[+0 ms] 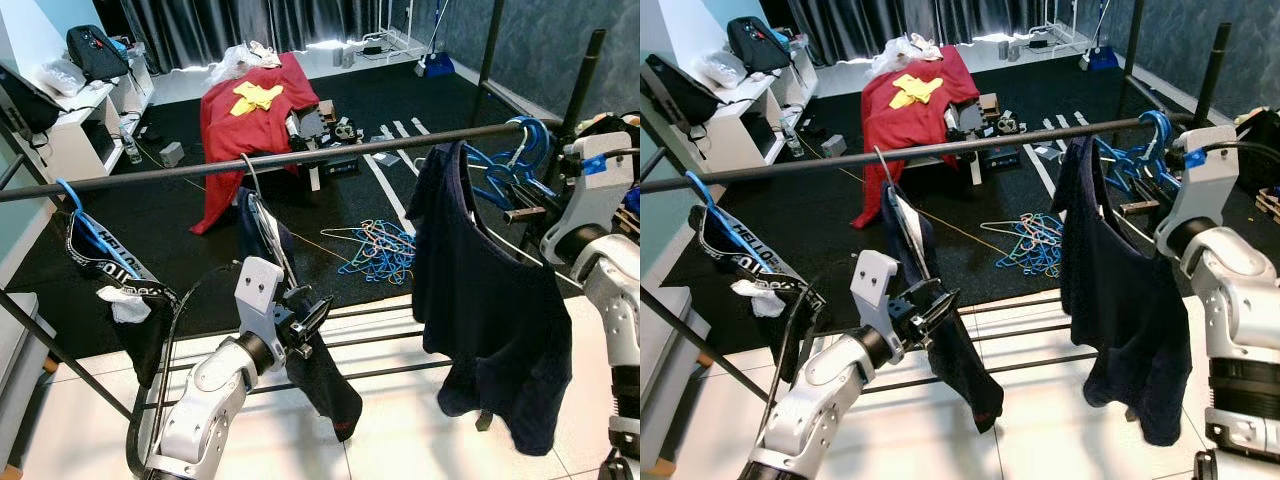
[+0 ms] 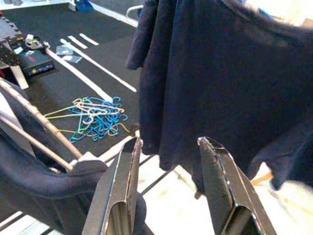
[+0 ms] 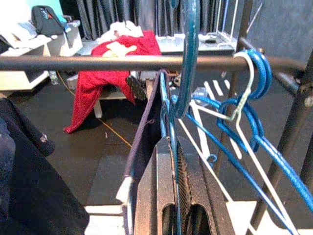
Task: Hang hanger
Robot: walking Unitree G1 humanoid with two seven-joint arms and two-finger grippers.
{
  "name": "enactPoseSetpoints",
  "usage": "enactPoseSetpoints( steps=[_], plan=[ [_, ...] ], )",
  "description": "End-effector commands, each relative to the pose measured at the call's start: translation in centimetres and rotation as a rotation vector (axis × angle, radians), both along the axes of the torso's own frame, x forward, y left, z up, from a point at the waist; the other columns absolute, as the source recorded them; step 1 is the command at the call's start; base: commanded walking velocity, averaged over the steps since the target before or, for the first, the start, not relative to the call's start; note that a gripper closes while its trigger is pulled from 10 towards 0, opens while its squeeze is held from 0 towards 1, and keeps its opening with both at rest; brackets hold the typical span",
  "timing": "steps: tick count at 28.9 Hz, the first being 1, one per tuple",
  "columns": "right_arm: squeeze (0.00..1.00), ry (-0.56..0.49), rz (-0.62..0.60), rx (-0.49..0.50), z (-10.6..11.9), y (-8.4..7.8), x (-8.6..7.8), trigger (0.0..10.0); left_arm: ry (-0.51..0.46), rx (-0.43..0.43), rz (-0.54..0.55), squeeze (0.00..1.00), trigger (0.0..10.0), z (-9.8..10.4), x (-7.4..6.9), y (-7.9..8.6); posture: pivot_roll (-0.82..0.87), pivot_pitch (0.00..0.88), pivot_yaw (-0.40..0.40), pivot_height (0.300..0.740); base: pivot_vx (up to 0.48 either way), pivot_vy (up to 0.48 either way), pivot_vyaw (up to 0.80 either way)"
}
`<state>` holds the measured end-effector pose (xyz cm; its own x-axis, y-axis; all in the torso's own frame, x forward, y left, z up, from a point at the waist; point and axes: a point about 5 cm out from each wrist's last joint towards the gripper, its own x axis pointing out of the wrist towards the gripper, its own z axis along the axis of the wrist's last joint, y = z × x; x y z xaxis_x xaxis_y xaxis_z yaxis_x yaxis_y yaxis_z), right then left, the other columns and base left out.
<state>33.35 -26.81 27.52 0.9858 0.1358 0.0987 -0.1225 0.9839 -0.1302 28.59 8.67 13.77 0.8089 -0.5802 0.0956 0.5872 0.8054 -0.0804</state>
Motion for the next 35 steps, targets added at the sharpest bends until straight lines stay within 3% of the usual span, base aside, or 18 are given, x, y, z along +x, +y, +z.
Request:
enactPoseSetpoints(
  steps=[1, 2, 5, 7, 10, 11, 14, 15, 20, 21, 26, 28, 35],
  plan=[
    [0.00, -0.203, 0.058, -0.018, 4.8, 1.2, -0.6, 10.0, 0.002, 0.028, 0.004, 0.00, 10.0, -0.1, -0.1, 0.5, -0.07, 0.064, 0.107, 0.740, 0.000, 0.000, 0.00],
    [0.00, -0.209, 0.094, -0.017, 5.2, 1.9, -0.6, 10.0, 0.001, 0.032, 0.002, 0.00, 10.0, -0.1, -0.1, 0.4, -0.07, 0.064, 0.107, 0.740, 0.000, 0.000, 0.00],
    [0.00, -0.209, 0.094, -0.017, 5.2, 1.9, -0.6, 10.0, 0.001, 0.032, 0.002, 0.00, 10.0, -0.1, -0.1, 0.4, -0.07, 0.064, 0.107, 0.740, 0.000, 0.000, 0.00],
    [0.00, -0.204, 0.177, -0.016, 5.5, 3.6, -0.6, 10.0, -0.003, 0.039, 0.003, 0.00, 10.0, 0.0, -0.1, 0.6, -0.05, 0.068, 0.111, 0.740, 0.000, 0.000, 0.00],
    [0.00, -0.199, 0.215, -0.017, 5.5, 4.5, -0.6, 10.0, -0.005, 0.043, 0.005, 0.00, 10.0, 0.1, -0.2, 0.9, -0.05, 0.071, 0.120, 0.740, 0.000, 0.000, 0.00],
    [0.00, -0.155, 0.242, -0.020, 4.6, 5.1, -0.4, 10.0, -0.005, 0.048, 0.005, 0.00, 10.0, 0.1, -0.3, 1.1, -0.05, 0.071, 0.120, 0.740, 0.000, 0.000, 0.00],
    [0.00, -0.155, 0.242, -0.020, 4.6, 5.1, -0.4, 10.0, -0.005, 0.048, 0.005, 0.00, 10.0, 0.1, -0.3, 1.1, -0.05, 0.071, 0.120, 0.740, 0.000, 0.000, 0.00],
    [0.00, -0.093, 0.259, -0.037, 3.2, 5.5, -0.2, 10.0, -0.004, 0.054, 0.005, 0.00, 10.0, 0.0, -0.4, 1.3, -0.04, 0.072, 0.117, 0.740, 0.000, 0.000, 0.00],
    [0.00, -0.093, 0.259, -0.037, 3.2, 5.5, -0.2, 10.0, -0.004, 0.054, 0.005, 0.00, 10.0, 0.0, -0.4, 1.3, -0.04, 0.072, 0.117, 0.740, 0.000, 0.000, 0.00],
    [0.00, -0.013, 0.257, -0.029, 1.1, 5.3, 0.2, 10.0, -0.007, 0.058, 0.008, 0.00, 10.0, 0.1, -0.5, 1.5, -0.02, 0.076, 0.113, 0.740, 0.000, 0.000, 0.00],
    [0.00, 0.037, 0.234, -0.023, -0.3, 4.4, 1.2, 10.0, -0.022, 0.058, 0.007, 0.00, 10.0, 0.4, -0.7, 1.8, -0.01, 0.090, 0.116, 0.740, 0.000, 0.000, 0.00],
    [0.00, 0.054, 0.195, 0.006, -1.3, 2.6, 3.3, 10.0, -0.085, -0.018, -0.015, 0.00, 10.0, 1.9, -1.4, 2.0, 0.00, 0.113, 0.122, 0.740, 0.000, 0.000, 0.00],
    [0.00, 0.076, 0.216, -0.001, -1.8, 2.1, 4.8, 10.0, -0.139, -0.095, 0.019, 0.00, 10.0, 3.5, -1.7, 2.5, 0.01, 0.148, 0.113, 0.740, 0.000, 0.000, 0.00]
  ],
)
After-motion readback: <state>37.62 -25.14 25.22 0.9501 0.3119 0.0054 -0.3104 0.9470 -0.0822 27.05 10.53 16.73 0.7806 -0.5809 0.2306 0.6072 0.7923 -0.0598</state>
